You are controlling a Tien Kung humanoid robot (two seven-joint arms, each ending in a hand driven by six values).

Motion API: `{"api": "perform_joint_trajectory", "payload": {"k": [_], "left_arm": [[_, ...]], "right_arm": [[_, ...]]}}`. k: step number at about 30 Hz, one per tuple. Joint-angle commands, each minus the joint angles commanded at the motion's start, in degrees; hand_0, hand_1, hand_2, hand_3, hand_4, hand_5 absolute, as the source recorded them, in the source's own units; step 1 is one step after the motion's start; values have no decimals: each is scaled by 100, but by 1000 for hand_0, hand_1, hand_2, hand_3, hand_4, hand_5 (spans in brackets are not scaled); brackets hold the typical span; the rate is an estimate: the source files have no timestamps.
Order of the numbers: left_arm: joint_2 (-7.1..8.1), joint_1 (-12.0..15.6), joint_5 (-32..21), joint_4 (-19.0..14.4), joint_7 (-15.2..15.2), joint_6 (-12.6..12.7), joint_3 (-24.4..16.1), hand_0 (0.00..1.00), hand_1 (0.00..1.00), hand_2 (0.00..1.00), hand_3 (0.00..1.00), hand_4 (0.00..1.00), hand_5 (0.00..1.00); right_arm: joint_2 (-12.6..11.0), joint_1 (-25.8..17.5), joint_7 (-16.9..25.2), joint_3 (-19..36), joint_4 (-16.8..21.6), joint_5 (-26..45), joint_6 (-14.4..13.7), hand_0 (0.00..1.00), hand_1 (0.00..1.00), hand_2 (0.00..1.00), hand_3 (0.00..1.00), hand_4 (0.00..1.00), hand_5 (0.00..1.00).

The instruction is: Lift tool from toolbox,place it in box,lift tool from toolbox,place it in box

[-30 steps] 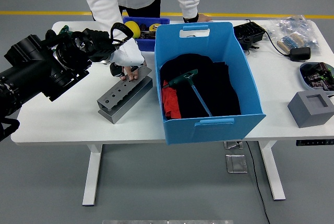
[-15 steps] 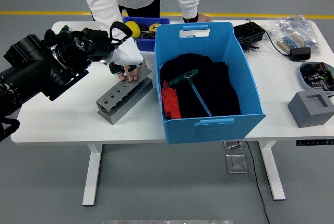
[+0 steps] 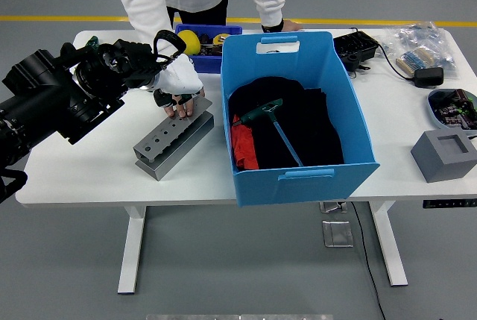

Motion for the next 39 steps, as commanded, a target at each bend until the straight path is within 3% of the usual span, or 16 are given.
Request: {"api": "perform_joint_trajectory", "payload": {"k": [4, 5, 10, 11, 16, 17, 22, 23, 28, 29, 34, 35, 39], "left_arm": [[0, 8, 0, -3, -32, 0, -23, 874, 536, 411, 428, 818, 114], [0, 8, 0, -2, -46, 4, -32, 841, 467, 359, 377, 986, 192], [11, 14, 0, -2, -80, 22, -55, 841, 467, 359, 377, 986, 192], [14, 15, 0, 1, -86, 24, -60, 704, 366, 300, 298, 998, 226], [23, 27, 0, 6, -116, 27, -87, 704, 366, 300, 298, 998, 226], [23, 30, 0, 4, -121, 29, -92, 590, 301, 265, 260, 998, 230], [26, 36, 0, 1, -134, 22, -113, 590, 301, 265, 260, 998, 230], [29, 36, 0, 2, -133, 24, -113, 458, 241, 222, 211, 986, 223], [45, 39, 0, 18, -149, 103, -115, 458, 241, 222, 211, 986, 223], [47, 43, 0, 21, -156, 130, -118, 364, 189, 185, 182, 968, 216], [53, 69, 0, 34, -177, 233, -134, 364, 189, 185, 182, 968, 216], [56, 76, 0, 38, -193, 289, -136, 290, 135, 140, 135, 908, 212], [66, 98, 0, 42, -246, 454, -143, 290, 135, 140, 135, 908, 212]], "right_arm": [[1, -6, -7, 14, 0, -20, 3, 651, 645, 730, 625, 921, 692], [1, -5, -8, 15, -1, -22, 4, 652, 645, 730, 625, 920, 691], [-2, -1, -1, 3, -2, -11, 7, 652, 645, 730, 625, 920, 691], [-3, 0, 1, -2, -2, -6, 8, 651, 646, 729, 624, 919, 689], [-3, 6, 11, -21, -3, 20, 7, 651, 646, 729, 624, 919, 689], [-3, 6, 11, -24, -3, 24, 7, 651, 645, 730, 624, 918, 689], [-1, 3, 6, -9, -5, 7, 7, 651, 645, 730, 624, 918, 689], [0, 2, 4, -4, -6, 2, 7, 651, 644, 730, 624, 918, 689], [2, -3, 1, 6, -7, -15, 9, 651, 644, 730, 624, 918, 689], [2, -5, 1, 3, -7, -12, 9, 651, 644, 730, 624, 918, 688], [3, -11, 7, -11, -6, 15, 7, 651, 644, 730, 624, 918, 688], [3, -13, 9, -14, -6, 20, 6, 651, 644, 729, 624, 918, 687], [3, -20, 10, -12, -5, 24, 6, 651, 644, 729, 624, 918, 687]]}}
